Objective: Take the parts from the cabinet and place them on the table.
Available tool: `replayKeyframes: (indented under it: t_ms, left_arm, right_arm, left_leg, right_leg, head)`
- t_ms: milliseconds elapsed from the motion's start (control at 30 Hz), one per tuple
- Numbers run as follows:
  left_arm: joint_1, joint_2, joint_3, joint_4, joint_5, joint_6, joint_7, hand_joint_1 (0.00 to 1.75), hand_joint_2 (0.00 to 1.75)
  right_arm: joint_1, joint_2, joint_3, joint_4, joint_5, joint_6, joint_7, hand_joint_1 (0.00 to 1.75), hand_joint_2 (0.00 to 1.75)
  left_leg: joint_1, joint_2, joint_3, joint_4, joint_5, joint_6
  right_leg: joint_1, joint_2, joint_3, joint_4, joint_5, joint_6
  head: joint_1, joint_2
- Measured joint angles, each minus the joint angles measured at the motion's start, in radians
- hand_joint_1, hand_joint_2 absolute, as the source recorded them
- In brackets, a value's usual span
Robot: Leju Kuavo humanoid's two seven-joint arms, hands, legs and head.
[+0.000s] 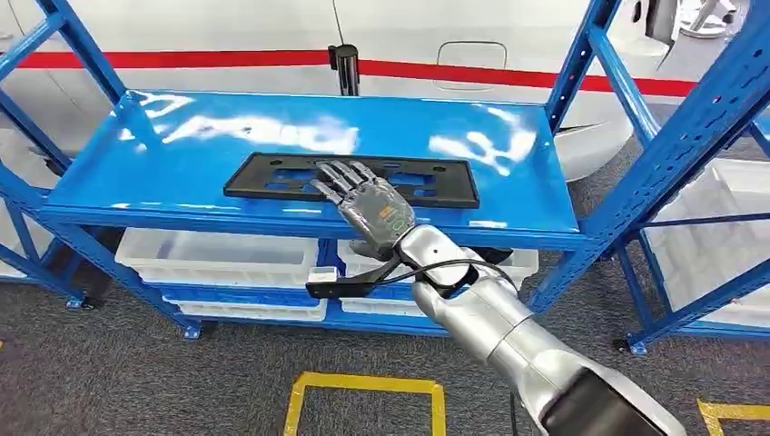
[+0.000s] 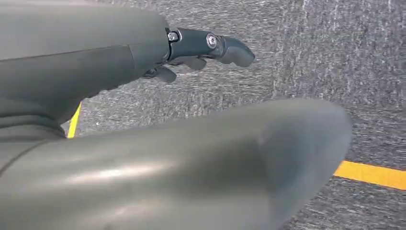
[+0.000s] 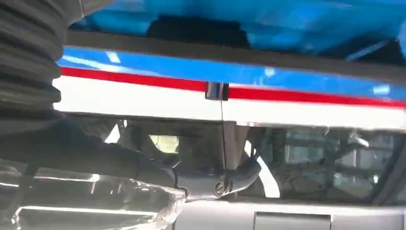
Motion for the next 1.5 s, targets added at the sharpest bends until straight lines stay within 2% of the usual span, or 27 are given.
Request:
replayKeyframes:
  t_ms: [100, 133, 233, 267, 300, 367, 400, 433, 467, 567, 633, 667, 733, 767, 833, 933, 967, 1133, 1167, 1200, 1233, 1300, 1333, 1367, 1433, 1467, 1500]
  left_arm:
    - [0.002, 0.0, 0.0, 0.0, -0.001, 0.0, 0.0, 0.0, 0.0]
    - [0.001, -0.002, 0.0, 0.0, -0.002, 0.0, 0.0, 0.0, 0.0]
    - [0.0, -0.001, 0.0, 0.0, -0.002, 0.0, -0.001, 0.0, 0.0]
    - [0.0, 0.0, 0.001, 0.0, -0.002, 0.0, -0.001, 0.0, 0.0]
    - [0.001, 0.0, 0.001, 0.0, -0.002, 0.0, -0.001, 0.0, 0.0]
    - [0.001, -0.002, 0.001, 0.0, -0.003, 0.0, -0.001, 0.0, 0.0]
    - [0.001, -0.003, 0.0, 0.0, -0.007, -0.001, 0.0, 0.0, 0.0]
    - [0.001, -0.006, 0.001, 0.0, -0.01, -0.001, 0.0, 0.0, 0.0]
    - [0.0, -0.005, 0.001, 0.0, -0.01, -0.001, 0.0, 0.0, 0.0]
    - [0.001, -0.005, 0.001, 0.0, -0.012, -0.003, 0.001, 0.0, 0.0]
    - [0.0, -0.002, 0.0, 0.0, -0.016, -0.005, 0.001, 0.0, 0.0]
    - [0.0, -0.003, 0.0, 0.0, -0.022, -0.007, 0.001, 0.0, 0.0]
    - [0.0, -0.001, 0.0, 0.0, -0.025, -0.008, 0.001, 0.0, 0.0]
    - [0.001, -0.001, 0.0, 0.0, -0.026, -0.008, 0.001, 0.0, 0.0]
    - [0.001, 0.002, 0.0, 0.0, -0.026, -0.008, 0.003, 0.0, 0.0]
    - [0.0, 0.005, 0.0, 0.0, -0.027, -0.01, 0.003, 0.0, 0.0]
    - [-0.001, 0.005, 0.0, 0.0, -0.028, -0.01, 0.003, 0.0, 0.0]
    - [-0.004, 0.004, 0.0, 0.0, -0.031, -0.011, 0.004, 0.0, 0.0]
    - [-0.005, 0.004, 0.0, 0.0, -0.031, -0.012, 0.004, 0.0, 0.0]
    - [-0.006, 0.005, 0.0, 0.0, -0.031, -0.013, 0.004, 0.0, 0.0]
    - [-0.007, 0.006, 0.0, 0.0, -0.031, -0.014, 0.004, 0.0, 0.0]
    - [-0.006, 0.007, 0.001, 0.0, -0.031, -0.018, -0.003, 0.0, 0.0]
    - [-0.006, 0.006, 0.001, 0.0, -0.024, -0.021, -0.021, 0.0, 0.0]
    - [-0.006, 0.006, 0.004, -0.001, -0.01, -0.035, -0.053, 0.0, 0.0]
    - [-0.007, 0.003, 0.023, -0.002, 0.025, -0.059, -0.122, 0.0, 0.0]
    - [-0.008, 0.002, 0.033, -0.002, 0.039, -0.065, -0.148, 0.0, 1.75]
    - [-0.009, 0.002, 0.045, -0.002, 0.051, -0.066, -0.17, 0.0, 1.75]
  right_arm:
    - [-0.005, 0.01, 0.0, 0.039, 0.003, 0.002, 0.006, 0.0, 1.75]
    - [-0.012, 0.012, 0.0, 0.052, 0.003, 0.001, 0.008, 0.0, 1.75]
    - [-0.016, 0.014, 0.0, 0.085, 0.003, 0.001, 0.012, 0.0, 1.75]
    - [-0.014, 0.014, 0.0, 0.097, 0.003, 0.001, 0.012, 0.0, 1.75]
    - [-0.012, 0.014, 0.0, 0.106, 0.003, 0.001, 0.013, 0.0, 1.75]
    - [-0.014, 0.015, 0.0, 0.118, 0.003, 0.001, 0.017, 0.0, 1.75]
    - [-0.018, 0.016, -0.001, 0.126, 0.003, 0.001, 0.021, 0.0, 1.75]
    - [-0.023, 0.016, -0.002, 0.138, 0.003, 0.001, 0.027, 0.0, 1.75]
    - [-0.026, 0.017, -0.003, 0.146, 0.004, 0.001, 0.032, 0.0, 1.75]
    - [-0.033, 0.016, -0.008, 0.173, -0.001, -0.002, 0.044, 0.0, 1.75]
    - [-0.042, 0.016, -0.018, 0.186, -0.001, -0.006, 0.052, 0.0, 1.75]
    - [-0.049, 0.016, -0.022, 0.194, -0.001, -0.006, 0.055, 0.0, 1.75]
    - [-0.058, 0.015, -0.03, 0.21, 0.0, -0.006, 0.058, 0.0, 1.75]
    - [-0.058, 0.014, -0.032, 0.217, 0.0, -0.006, 0.058, 0.0, 1.75]
    - [-0.058, 0.013, -0.036, 0.227, -0.001, -0.006, 0.06, 0.0, 1.75]
    - [-0.064, 0.013, -0.042, 0.236, -0.004, -0.01, 0.066, 0.0, 1.75]
    - [-0.069, 0.013, -0.047, 0.239, -0.005, -0.012, 0.067, 0.0, 1.75]
    - [-0.084, 0.005, -0.063, 0.247, -0.008, -0.018, 0.068, 0.0, 1.75]
    - [-0.087, 0.004, -0.066, 0.248, -0.008, -0.026, 0.069, 0.19, 1.75]
    - [-0.089, -0.002, -0.071, 0.249, -0.009, -0.034, 0.069, 1.48, 1.75]
    - [-0.088, -0.005, -0.074, 0.251, -0.009, -0.035, 0.069, 1.69, 1.75]
    - [-0.085, -0.013, -0.082, 0.255, -0.011, -0.037, 0.066, 1.52, 1.75]
    - [-0.085, -0.019, -0.086, 0.256, -0.011, -0.04, 0.064, 1.55, 1.75]
    - [-0.086, -0.025, -0.092, 0.256, -0.011, -0.048, 0.063, 1.52, 1.75]
    - [-0.09, -0.031, -0.104, 0.256, -0.007, -0.056, 0.052, 1.69, 1.75]
    - [-0.091, -0.032, -0.107, 0.256, -0.003, -0.056, 0.046, 1.75, 1.75]
    - [-0.092, -0.032, -0.108, 0.256, 0.001, -0.056, 0.042, 1.73, 1.75]
  left_leg:
    - [0.0, -0.002, 0.01, -0.011, 0.005, 0.029]
    - [-0.004, -0.001, 0.012, -0.011, 0.003, 0.036]
    - [-0.011, -0.001, 0.015, -0.011, -0.003, 0.053]
    - [-0.014, -0.003, 0.016, -0.011, -0.004, 0.055]
    - [-0.017, -0.005, 0.019, -0.01, -0.006, 0.057]
    - [-0.023, -0.008, 0.026, -0.01, -0.01, 0.058]
    - [-0.025, -0.01, 0.032, -0.01, -0.014, 0.057]
    - [-0.024, -0.011, 0.034, -0.01, -0.016, 0.055]
    - [-0.036, -0.013, 0.033, -0.005, -0.023, 0.048]
    - [-0.026, -0.012, 0.035, -0.009, -0.025, 0.038]
    - [-0.022, -0.009, 0.027, 0.017, -0.043, 0.022]
    - [-0.019, -0.006, 0.004, 0.069, -0.076, 0.015]
    - [-0.009, -0.005, -0.085, 0.24, -0.152, 0.001]
    - [-0.006, -0.004, -0.119, 0.297, -0.166, -0.004]
    - [0.003, -0.001, -0.129, 0.282, -0.122, -0.01]
    - [0.014, 0.006, -0.009, 0.019, 0.019, -0.014]
    - [0.006, 0.003, 0.003, -0.002, 0.004, -0.013]
    - [0.0, 0.001, 0.013, -0.015, 0.011, 0.033]
    - [-0.001, 0.001, 0.013, -0.015, 0.01, 0.044]
    - [-0.003, 0.001, 0.014, -0.015, 0.008, 0.049]
    - [-0.005, 0.001, 0.014, -0.015, 0.007, 0.051]
    - [-0.009, -0.002, 0.015, -0.014, 0.005, 0.052]
    - [-0.011, -0.004, 0.016, -0.014, 0.005, 0.053]
    - [-0.012, -0.007, 0.018, -0.014, 0.004, 0.052]
    - [-0.013, -0.009, 0.024, -0.013, -0.001, 0.047]
    - [-0.021, -0.008, 0.024, -0.011, -0.005, 0.042]
    - [-0.022, -0.008, 0.023, -0.01, -0.008, 0.038]
  right_leg:
    - [0.002, -0.002, -0.003, -0.002, -0.008, 0.023]
    - [0.002, -0.004, -0.015, 0.033, -0.025, 0.019]
    - [0.002, -0.004, -0.144, 0.279, -0.119, -0.001]
    - [0.003, -0.004, -0.182, 0.343, -0.131, 0.002]
    - [0.005, -0.004, -0.19, 0.343, -0.121, 0.007]
    - [0.01, -0.004, -0.134, 0.211, -0.052, 0.017]
    - [0.013, -0.004, -0.085, 0.106, -0.007, 0.016]
    - [0.019, -0.005, -0.048, 0.02, 0.023, 0.005]
    - [0.021, -0.004, -0.035, 0.008, 0.029, -0.002]
    - [0.021, -0.004, -0.037, 0.007, 0.029, -0.01]
    - [0.006, -0.003, -0.025, -0.006, 0.036, -0.022]
    - [0.005, -0.004, -0.022, -0.006, 0.033, -0.029]
    - [0.005, -0.004, -0.018, -0.006, 0.03, -0.035]
    - [0.005, -0.004, -0.017, -0.006, 0.029, -0.036]
    - [0.003, -0.002, -0.014, -0.005, 0.026, -0.034]
    - [0.0, 0.003, -0.001, -0.005, 0.016, -0.019]
    - [0.012, 0.004, -0.003, -0.003, 0.013, -0.013]
    - [0.008, 0.001, -0.011, 0.012, -0.002, 0.015]
    - [0.009, 0.001, -0.033, 0.058, -0.026, 0.009]
    - [0.008, 0.001, -0.075, 0.138, -0.06, 0.001]
    - [0.008, 0.001, -0.121, 0.225, -0.093, -0.003]
    - [0.008, 0.001, -0.188, 0.338, -0.117, 0.002]
    - [0.008, 0.001, -0.182, 0.312, -0.097, 0.009]
    - [0.009, 0.001, -0.154, 0.251, -0.065, 0.017]
    - [0.009, -0.001, -0.059, 0.045, 0.017, 0.022]
    - [0.012, -0.002, -0.038, 0.003, 0.03, 0.014]
    - [0.013, -0.002, -0.033, 0.001, 0.037, 0.008]
  head:
    - [0.001, 0.0]
    - [0.002, 0.0]
    - [0.005, 0.0]
    - [0.006, 0.0]
    - [0.005, 0.0]
    - [0.006, 0.0]
    - [0.006, 0.0]
    - [0.006, 0.0]
    - [0.004, 0.0]
    - [0.007, 0.0]
    - [0.005, 0.0]
    - [0.002, 0.0]
    - [0.004, 0.0]
    - [0.002, 0.0]
    - [0.002, 0.0]
    - [0.001, 0.0]
    - [0.0, 0.0]
    - [0.004, 0.0]
    - [0.006, 0.0]
    - [0.008, 0.0]
    - [0.008, 0.0]
    - [0.008, 0.0]
    - [0.008, 0.0]
    - [0.01, 0.0]
    - [0.01, 0.0]
    - [0.009, 0.0]
    - [0.008, 0.0]
